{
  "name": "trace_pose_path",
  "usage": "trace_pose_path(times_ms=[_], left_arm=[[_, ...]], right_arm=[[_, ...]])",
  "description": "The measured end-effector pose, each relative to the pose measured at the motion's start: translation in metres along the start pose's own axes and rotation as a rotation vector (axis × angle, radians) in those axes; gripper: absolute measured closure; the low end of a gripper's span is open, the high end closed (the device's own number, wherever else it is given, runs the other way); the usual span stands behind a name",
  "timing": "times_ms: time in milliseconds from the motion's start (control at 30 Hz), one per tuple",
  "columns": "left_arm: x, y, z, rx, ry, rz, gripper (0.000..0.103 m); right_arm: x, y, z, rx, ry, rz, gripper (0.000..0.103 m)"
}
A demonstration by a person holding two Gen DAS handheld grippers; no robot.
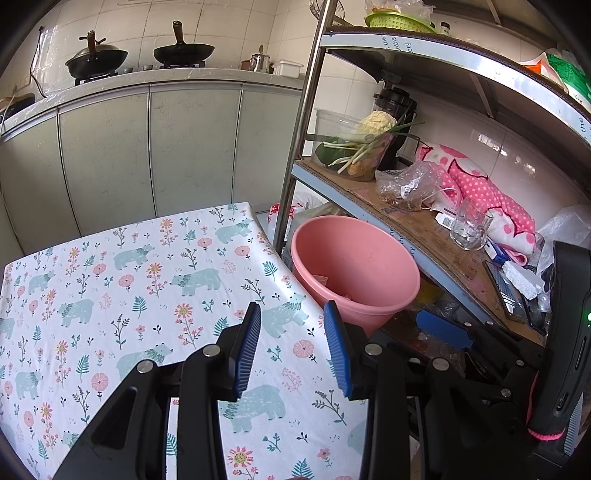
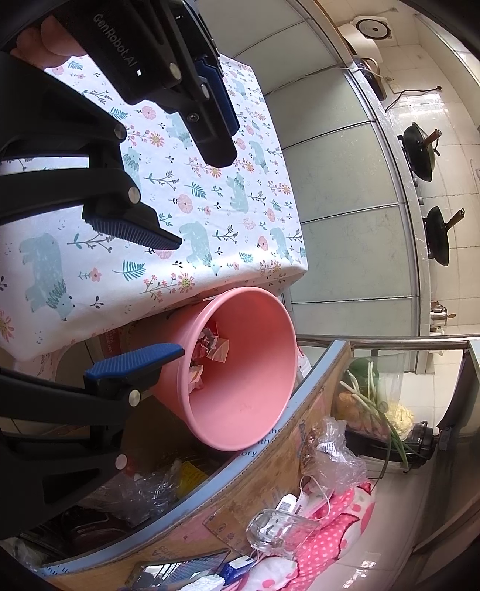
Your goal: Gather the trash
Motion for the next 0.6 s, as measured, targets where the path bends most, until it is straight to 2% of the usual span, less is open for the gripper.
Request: trace_pose_path(times_ms=[600], left_arm=[[0.0026, -0.002, -0.0029, -0.002, -0.001, 0.001, 0.068]], right_arm=[[-0.0002, -0.0004, 0.0015, 0.004, 0.0, -0.004, 0.05]])
Point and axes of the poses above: each gripper's, at about its wrist camera, not at the fingertips, and x roughly against the way its jaws point, y to its left, z to its underside, the point moved 8 cm from there along -x, roughly the way its jaws point
